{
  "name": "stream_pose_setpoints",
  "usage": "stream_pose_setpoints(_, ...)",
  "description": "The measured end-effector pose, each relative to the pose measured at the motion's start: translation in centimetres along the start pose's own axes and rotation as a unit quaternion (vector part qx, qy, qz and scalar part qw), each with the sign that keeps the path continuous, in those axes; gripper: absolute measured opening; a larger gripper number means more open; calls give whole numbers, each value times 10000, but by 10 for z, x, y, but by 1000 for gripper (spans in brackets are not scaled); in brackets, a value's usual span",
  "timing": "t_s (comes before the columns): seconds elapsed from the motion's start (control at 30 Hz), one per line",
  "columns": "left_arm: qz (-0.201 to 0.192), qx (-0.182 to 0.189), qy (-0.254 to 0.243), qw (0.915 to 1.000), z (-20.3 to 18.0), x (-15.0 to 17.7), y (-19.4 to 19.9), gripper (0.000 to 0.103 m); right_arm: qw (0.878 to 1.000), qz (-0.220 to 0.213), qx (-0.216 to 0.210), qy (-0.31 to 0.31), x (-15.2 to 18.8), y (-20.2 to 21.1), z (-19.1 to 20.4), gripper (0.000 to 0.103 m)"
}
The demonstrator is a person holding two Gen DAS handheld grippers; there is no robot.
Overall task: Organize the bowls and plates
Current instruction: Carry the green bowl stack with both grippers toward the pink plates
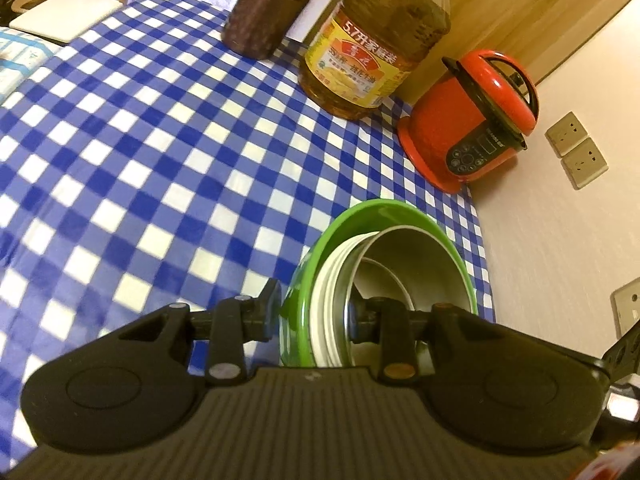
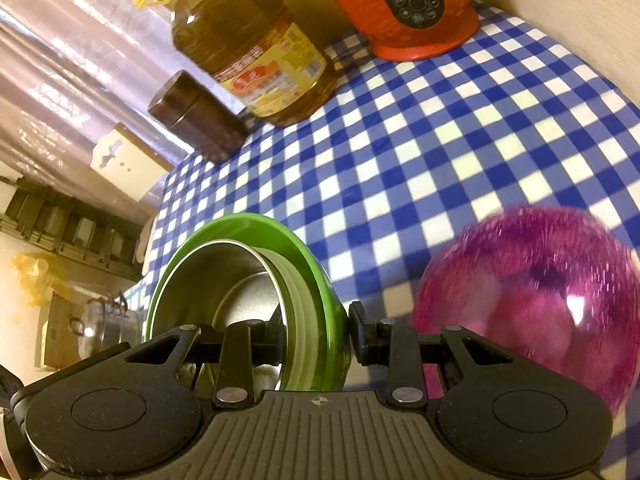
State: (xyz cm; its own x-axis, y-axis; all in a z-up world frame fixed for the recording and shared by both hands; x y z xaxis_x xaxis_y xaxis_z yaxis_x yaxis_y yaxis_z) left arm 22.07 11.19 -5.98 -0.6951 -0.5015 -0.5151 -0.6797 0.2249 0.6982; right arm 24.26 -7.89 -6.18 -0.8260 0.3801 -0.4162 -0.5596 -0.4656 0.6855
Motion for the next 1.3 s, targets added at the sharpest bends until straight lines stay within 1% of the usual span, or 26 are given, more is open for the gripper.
stream_pose_setpoints(0.13, -76, 10, 55, 10000, 12, 12, 23, 28, 10000, -2, -30, 44, 20, 14, 12, 31)
stream_pose_setpoints(0.27, -73, -20, 106, 9999, 24, 29, 44, 28, 10000, 11, -41, 80, 42, 26, 19, 31)
stream_pose_setpoints(0.47, 12, -94, 64, 9999, 33, 61, 66, 28, 9999, 105, -44, -42, 78, 42, 11, 31)
stream_pose_setpoints(0.63, 97, -88, 75, 9999, 32, 91, 79, 28, 9999, 117, 23, -88, 102, 59, 0, 31)
stream_pose_setpoints(0.87, 219, 11, 18, 9998, 16, 125, 91, 28, 9997, 82, 170, -155, 122, 91, -21, 31)
stream_pose_setpoints(1.07, 352, 123, -106, 9992, -6, 148, 91, 28, 9992, -24, 301, -269, 128, 120, -44, 31)
stream_pose_setpoints(1.3, 526, 207, -309, 9979, -34, 169, 84, 28, 9978, -110, 422, -490, 130, 142, -75, 31)
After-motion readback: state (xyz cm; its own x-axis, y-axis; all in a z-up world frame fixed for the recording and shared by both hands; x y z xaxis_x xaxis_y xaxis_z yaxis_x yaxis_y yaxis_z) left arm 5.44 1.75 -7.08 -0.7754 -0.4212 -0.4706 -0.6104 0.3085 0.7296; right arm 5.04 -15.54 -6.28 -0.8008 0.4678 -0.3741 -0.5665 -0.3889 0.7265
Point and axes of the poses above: each gripper's, at about its wrist camera, not at the fingertips, and y roughly against the way its jaws point, z to its left, x to its underside, the point moved 7 cm from there along -y, roughly the way its jaws point, and after that the axes turned 5 degrees about -z, right-handed, at the moved point
